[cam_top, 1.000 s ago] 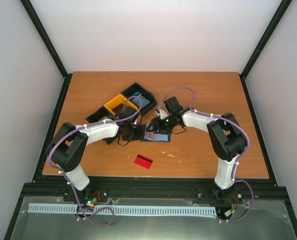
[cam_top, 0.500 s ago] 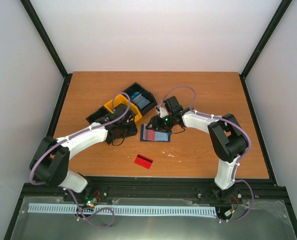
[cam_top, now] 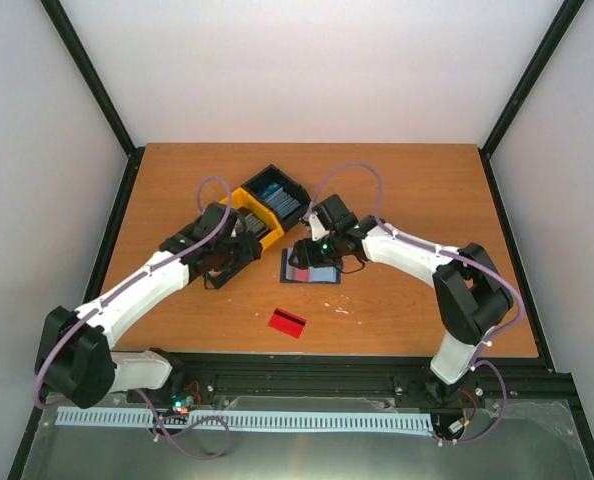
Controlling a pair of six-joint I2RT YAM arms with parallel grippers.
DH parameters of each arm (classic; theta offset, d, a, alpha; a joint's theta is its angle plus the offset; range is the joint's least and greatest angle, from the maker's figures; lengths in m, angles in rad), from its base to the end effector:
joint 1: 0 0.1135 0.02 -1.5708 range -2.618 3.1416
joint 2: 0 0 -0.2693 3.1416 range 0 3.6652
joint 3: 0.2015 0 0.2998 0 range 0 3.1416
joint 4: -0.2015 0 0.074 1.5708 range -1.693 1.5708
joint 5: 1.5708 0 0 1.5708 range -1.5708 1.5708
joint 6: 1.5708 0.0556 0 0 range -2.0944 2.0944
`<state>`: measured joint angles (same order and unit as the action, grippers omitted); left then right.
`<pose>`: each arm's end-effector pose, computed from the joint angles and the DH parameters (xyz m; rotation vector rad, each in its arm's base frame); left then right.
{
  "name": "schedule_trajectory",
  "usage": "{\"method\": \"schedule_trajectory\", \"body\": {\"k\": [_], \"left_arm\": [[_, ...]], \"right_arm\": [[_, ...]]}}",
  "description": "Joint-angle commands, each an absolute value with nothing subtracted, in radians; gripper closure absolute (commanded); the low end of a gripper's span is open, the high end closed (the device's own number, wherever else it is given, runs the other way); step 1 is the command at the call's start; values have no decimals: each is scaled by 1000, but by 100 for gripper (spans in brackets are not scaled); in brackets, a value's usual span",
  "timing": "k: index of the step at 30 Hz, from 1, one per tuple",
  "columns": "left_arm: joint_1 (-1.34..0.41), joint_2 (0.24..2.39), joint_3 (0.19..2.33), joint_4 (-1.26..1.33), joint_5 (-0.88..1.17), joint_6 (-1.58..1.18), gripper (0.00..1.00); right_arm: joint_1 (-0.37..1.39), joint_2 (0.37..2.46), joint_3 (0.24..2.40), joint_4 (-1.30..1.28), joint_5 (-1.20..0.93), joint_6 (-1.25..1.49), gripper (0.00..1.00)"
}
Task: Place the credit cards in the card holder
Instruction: Pick up the credit card from the storage box.
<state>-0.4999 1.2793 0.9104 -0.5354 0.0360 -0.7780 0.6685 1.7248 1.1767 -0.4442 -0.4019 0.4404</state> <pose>0.2784 -0.1543 0.2197 -0.3402 2.5467 -0.5675 0.3096 0.2723 0.1730 -0.4730 2.6817 0.8966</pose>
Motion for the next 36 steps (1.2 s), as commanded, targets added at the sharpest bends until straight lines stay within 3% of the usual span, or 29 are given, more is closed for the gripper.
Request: {"method": "schedule_trajectory", "body": {"k": [1, 9, 12, 14, 19, 36], "left_arm": [[-435, 1236, 921, -584, 18, -736, 34], [-269, 1326, 1007, -619, 3, -462, 22], [-165, 1325, 954, -556, 92, -425, 27], [-104, 1335, 937, -513, 148, -412, 36], [-67, 1447, 980, -489, 212, -378, 46], [-50, 1694, 1164, -642, 168, -330, 39]], "right_arm": [[687, 1746, 1214, -509, -340, 414, 42], [695, 1763, 1247, -568, -330, 433, 42], [695, 1758, 1261, -612, -321, 420, 42], [695, 1759, 1269, -632, -319, 417, 42], [696, 1781, 1304, -659, -341, 414, 42], [698, 1823, 1362, -688, -297, 387, 42]]}}
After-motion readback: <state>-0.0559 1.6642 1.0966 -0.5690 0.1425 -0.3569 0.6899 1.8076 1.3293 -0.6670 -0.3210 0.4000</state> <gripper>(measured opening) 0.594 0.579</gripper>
